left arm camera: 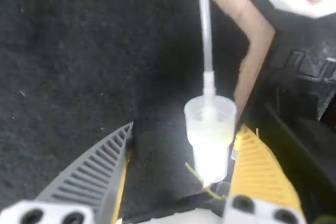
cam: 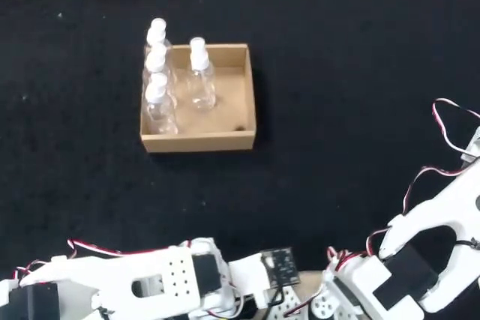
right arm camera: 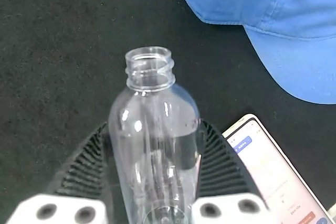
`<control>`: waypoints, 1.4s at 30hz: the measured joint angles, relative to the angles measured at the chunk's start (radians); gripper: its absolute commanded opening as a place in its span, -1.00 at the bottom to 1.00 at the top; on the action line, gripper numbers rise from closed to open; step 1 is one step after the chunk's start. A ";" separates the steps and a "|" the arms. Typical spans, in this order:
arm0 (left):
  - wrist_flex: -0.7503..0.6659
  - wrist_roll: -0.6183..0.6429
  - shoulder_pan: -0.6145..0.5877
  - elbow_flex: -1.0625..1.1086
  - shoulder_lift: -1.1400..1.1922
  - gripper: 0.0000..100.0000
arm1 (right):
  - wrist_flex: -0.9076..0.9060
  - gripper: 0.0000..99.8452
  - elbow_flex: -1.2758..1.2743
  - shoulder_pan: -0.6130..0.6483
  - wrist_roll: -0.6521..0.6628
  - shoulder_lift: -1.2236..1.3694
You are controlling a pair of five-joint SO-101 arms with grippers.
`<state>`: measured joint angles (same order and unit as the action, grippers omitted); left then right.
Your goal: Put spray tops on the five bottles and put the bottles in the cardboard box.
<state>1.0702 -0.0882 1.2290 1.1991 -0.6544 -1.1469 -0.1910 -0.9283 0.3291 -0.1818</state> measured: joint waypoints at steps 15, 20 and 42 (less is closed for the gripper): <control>-0.014 0.003 0.008 0.003 -0.006 -0.88 | 0.000 -0.98 0.000 0.000 0.000 0.000; 0.035 -0.100 -0.097 -0.029 -0.006 -0.88 | 0.000 -0.98 0.000 0.000 0.000 0.000; 0.672 -0.477 -1.096 -1.527 0.061 -0.88 | -0.279 -0.98 0.190 0.394 -0.140 -0.044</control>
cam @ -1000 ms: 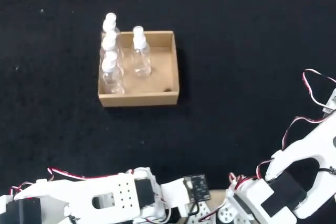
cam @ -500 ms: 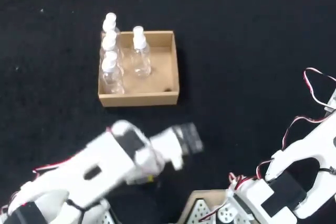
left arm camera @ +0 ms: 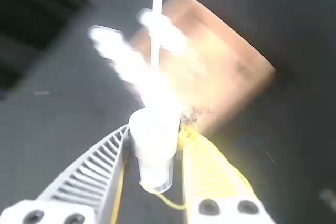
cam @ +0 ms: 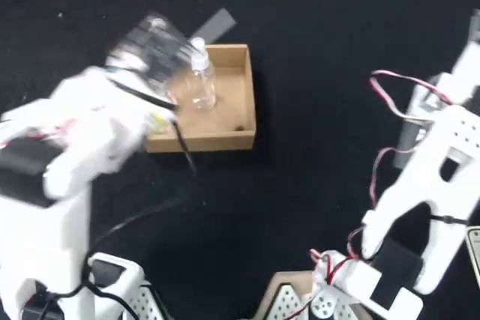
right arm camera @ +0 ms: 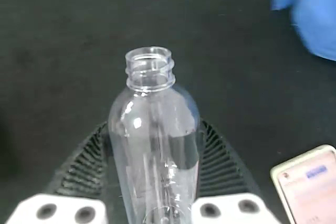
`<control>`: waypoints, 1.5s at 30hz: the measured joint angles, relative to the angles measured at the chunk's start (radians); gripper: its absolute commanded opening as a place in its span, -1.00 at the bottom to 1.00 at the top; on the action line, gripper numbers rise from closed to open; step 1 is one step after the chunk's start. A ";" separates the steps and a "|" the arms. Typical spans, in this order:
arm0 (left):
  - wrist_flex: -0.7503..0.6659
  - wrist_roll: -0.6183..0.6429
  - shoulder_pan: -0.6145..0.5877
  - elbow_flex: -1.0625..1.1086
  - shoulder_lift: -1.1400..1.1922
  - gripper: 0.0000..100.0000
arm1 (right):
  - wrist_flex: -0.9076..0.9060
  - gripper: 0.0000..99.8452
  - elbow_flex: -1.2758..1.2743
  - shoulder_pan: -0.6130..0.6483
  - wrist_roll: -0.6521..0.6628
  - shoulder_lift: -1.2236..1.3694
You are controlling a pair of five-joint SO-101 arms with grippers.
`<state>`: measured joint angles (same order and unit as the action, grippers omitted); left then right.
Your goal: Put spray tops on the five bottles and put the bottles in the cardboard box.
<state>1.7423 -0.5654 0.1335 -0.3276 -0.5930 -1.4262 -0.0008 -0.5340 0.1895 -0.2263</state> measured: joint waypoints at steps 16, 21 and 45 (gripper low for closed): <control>0.009 -0.040 -0.690 0.051 0.404 -0.88 | 0.482 -0.98 -0.755 0.451 -0.094 -0.407; -0.166 -0.137 -0.787 0.358 0.448 -0.88 | 0.605 -0.98 -0.944 0.459 -0.112 -0.480; -0.557 -0.825 -1.026 0.861 0.459 -0.44 | 0.718 -0.98 -1.062 0.517 -0.147 -0.494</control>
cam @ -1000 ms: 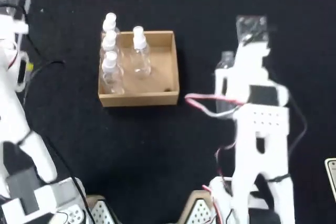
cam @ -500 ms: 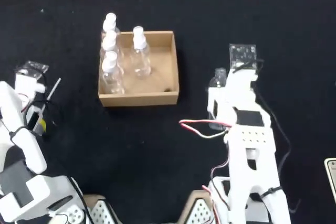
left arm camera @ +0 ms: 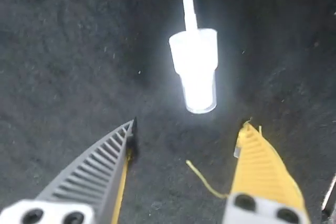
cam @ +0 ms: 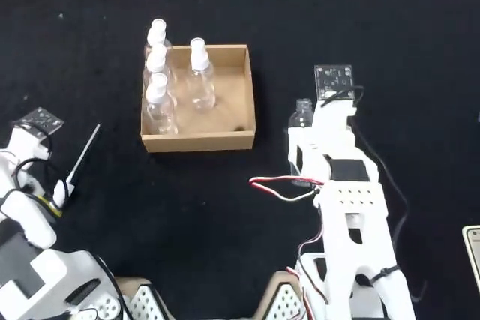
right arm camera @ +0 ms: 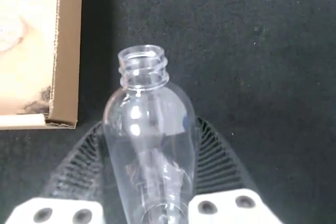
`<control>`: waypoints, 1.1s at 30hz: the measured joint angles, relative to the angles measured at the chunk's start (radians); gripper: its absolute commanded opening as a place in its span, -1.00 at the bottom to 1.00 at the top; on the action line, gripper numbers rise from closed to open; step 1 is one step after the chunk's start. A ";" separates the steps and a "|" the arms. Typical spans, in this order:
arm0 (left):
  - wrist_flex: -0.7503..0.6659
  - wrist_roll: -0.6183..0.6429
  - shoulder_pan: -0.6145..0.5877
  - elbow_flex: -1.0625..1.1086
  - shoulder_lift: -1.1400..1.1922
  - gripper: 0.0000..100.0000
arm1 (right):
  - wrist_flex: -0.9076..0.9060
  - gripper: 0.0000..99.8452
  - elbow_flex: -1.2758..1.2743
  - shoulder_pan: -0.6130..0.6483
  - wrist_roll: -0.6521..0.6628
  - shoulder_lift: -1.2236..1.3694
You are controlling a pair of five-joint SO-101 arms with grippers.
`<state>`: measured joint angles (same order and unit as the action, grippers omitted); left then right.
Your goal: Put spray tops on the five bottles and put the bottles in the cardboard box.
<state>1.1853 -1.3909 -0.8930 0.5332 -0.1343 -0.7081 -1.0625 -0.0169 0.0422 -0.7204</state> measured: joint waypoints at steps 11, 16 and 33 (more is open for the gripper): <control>-0.298 0.193 -0.011 0.107 0.000 -0.44 | 0.000 -0.98 0.000 0.000 0.000 -0.002; -0.351 0.244 -0.011 0.103 0.000 -0.44 | 0.000 -0.98 0.000 0.000 0.000 -0.002; 0.009 1.281 0.089 -0.083 0.003 -0.43 | 0.000 -0.98 0.000 0.000 0.000 -0.002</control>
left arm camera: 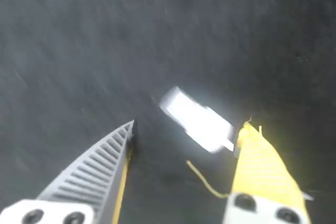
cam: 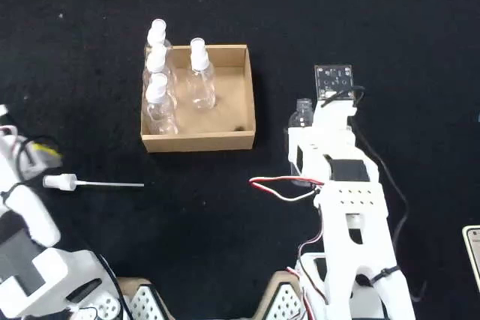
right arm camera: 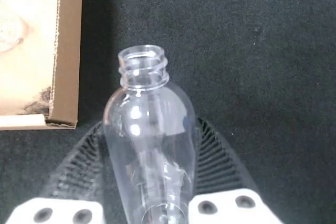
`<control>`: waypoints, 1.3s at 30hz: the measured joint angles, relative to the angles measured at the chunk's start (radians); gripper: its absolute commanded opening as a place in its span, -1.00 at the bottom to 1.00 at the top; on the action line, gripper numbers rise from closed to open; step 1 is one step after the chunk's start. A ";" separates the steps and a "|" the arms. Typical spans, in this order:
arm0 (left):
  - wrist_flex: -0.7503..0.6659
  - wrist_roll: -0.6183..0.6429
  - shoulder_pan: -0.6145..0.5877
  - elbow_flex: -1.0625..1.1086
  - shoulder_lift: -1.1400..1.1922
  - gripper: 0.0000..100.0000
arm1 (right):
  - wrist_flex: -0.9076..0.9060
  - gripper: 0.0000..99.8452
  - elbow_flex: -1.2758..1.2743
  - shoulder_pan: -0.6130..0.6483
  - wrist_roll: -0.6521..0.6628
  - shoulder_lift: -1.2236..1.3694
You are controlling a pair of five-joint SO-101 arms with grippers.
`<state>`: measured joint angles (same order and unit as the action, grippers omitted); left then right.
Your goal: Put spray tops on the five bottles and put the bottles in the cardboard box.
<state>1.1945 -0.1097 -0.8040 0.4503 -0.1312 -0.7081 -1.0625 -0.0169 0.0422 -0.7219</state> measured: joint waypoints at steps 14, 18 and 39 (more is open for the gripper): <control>-0.166 0.560 0.075 0.215 0.000 -0.44 | 0.000 -0.98 0.000 0.000 0.000 0.000; -0.219 0.601 0.081 0.264 0.000 -0.57 | 0.000 -0.98 0.000 0.000 0.000 0.000; 0.095 0.525 0.084 -0.127 0.000 -0.90 | -0.233 -0.98 0.098 0.094 0.002 -0.201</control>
<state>1.2896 0.4150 -0.7196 0.3230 -0.1312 -0.9413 -0.9643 0.0767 0.0437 -0.9229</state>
